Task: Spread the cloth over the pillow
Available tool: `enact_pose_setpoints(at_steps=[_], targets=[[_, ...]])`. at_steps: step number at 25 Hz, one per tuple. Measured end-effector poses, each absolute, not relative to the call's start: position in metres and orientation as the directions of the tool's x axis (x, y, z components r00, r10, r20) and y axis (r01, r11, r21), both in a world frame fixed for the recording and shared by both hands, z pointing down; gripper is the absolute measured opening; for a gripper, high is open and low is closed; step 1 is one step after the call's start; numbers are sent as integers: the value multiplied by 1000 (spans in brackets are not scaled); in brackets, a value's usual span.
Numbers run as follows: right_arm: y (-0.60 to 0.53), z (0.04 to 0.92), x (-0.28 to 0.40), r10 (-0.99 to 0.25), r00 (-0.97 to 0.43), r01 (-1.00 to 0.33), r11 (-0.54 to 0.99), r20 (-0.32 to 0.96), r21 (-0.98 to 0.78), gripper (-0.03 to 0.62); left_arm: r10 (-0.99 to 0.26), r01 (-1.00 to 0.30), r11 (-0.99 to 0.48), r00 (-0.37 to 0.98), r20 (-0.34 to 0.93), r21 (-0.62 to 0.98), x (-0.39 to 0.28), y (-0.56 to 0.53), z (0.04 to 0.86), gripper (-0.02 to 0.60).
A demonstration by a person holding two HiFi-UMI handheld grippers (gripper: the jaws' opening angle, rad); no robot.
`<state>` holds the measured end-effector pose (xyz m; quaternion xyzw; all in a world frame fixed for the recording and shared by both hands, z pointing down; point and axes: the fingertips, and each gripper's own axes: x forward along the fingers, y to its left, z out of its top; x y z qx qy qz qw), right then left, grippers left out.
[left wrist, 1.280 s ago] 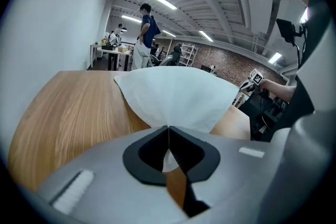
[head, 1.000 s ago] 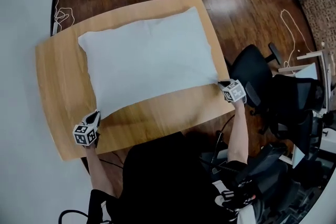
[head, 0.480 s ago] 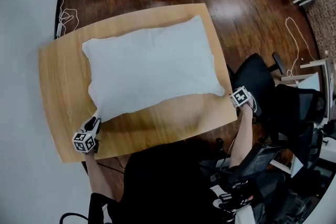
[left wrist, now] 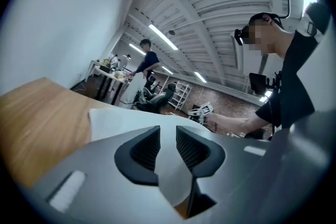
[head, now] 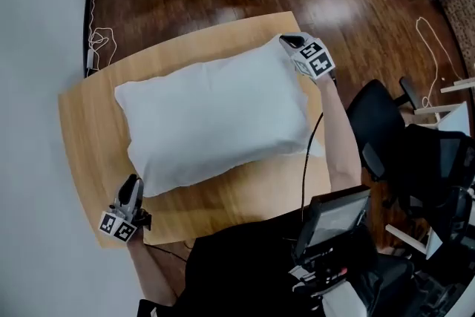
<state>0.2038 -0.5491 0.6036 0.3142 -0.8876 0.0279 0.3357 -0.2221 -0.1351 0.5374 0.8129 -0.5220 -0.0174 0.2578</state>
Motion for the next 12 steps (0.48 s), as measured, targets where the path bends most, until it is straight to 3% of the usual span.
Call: enact_pose_setpoints(at_steps=[2,5,7,10,12], targets=[[-578,650,200,-471,-546,-563,818,693,112,-8,-818,-818,-347,503,279,458,-192,-160,555,97],[-587,727,242,-365,-388,-572,816,846,90,-6,-769,-823,-297,507,389,485,-175,-167,611,97],[-586,753,269,-350,-353,-602,795,867,76,-6,-781,-825,-256,484,394,504,-176,-167,628,86],[-594,750,308,-430,-267,-669,727,862,155,-6,-803,-832,-226,454,387,507,-183,-168,634,77],[-600,703,320,-581,-197,-709,641,790,294,-6,-808,-838,-220,443,388,499,-185,-167,632,77]])
